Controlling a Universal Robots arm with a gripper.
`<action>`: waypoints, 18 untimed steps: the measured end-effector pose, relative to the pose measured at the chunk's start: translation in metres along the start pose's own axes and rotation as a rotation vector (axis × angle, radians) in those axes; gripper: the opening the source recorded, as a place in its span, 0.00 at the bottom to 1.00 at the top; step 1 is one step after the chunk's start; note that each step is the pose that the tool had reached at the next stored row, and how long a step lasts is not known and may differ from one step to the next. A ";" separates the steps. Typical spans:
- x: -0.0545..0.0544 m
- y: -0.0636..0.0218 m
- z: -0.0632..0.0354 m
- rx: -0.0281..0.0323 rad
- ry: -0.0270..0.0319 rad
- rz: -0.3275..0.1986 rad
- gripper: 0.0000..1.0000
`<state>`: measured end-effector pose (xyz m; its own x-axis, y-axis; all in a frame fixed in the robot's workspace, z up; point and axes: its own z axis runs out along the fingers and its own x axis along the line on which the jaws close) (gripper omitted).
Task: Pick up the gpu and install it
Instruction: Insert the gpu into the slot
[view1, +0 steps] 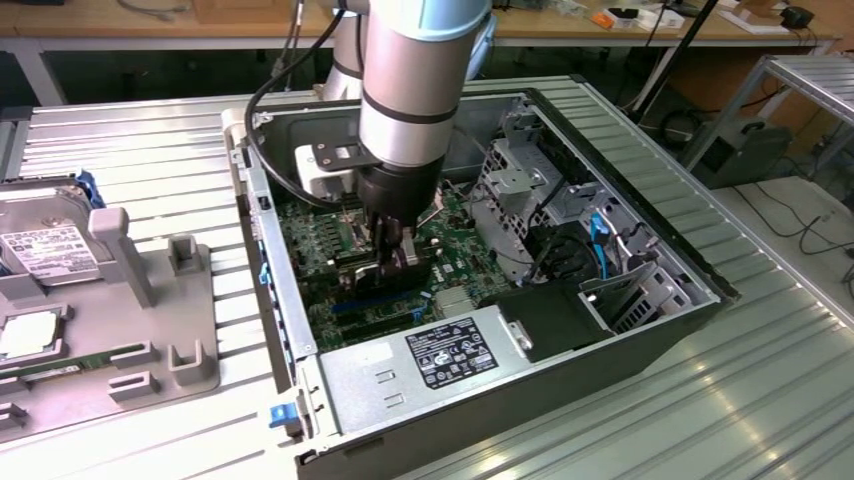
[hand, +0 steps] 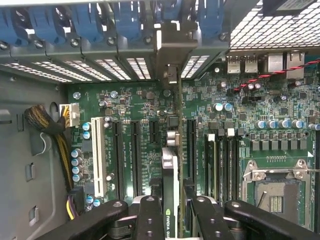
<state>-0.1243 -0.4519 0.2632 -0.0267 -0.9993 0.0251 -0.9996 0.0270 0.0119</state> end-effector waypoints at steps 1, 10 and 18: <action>0.000 0.0000 0.0001 0.0000 0.0000 0.000 0.27; 0.004 0.0031 0.0074 0.0033 -0.0084 0.000 0.27; 0.004 0.0046 0.0081 0.0034 -0.0094 0.000 0.27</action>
<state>-0.1292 -0.4560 0.2552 -0.0268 -0.9995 0.0157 -0.9996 0.0269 0.0085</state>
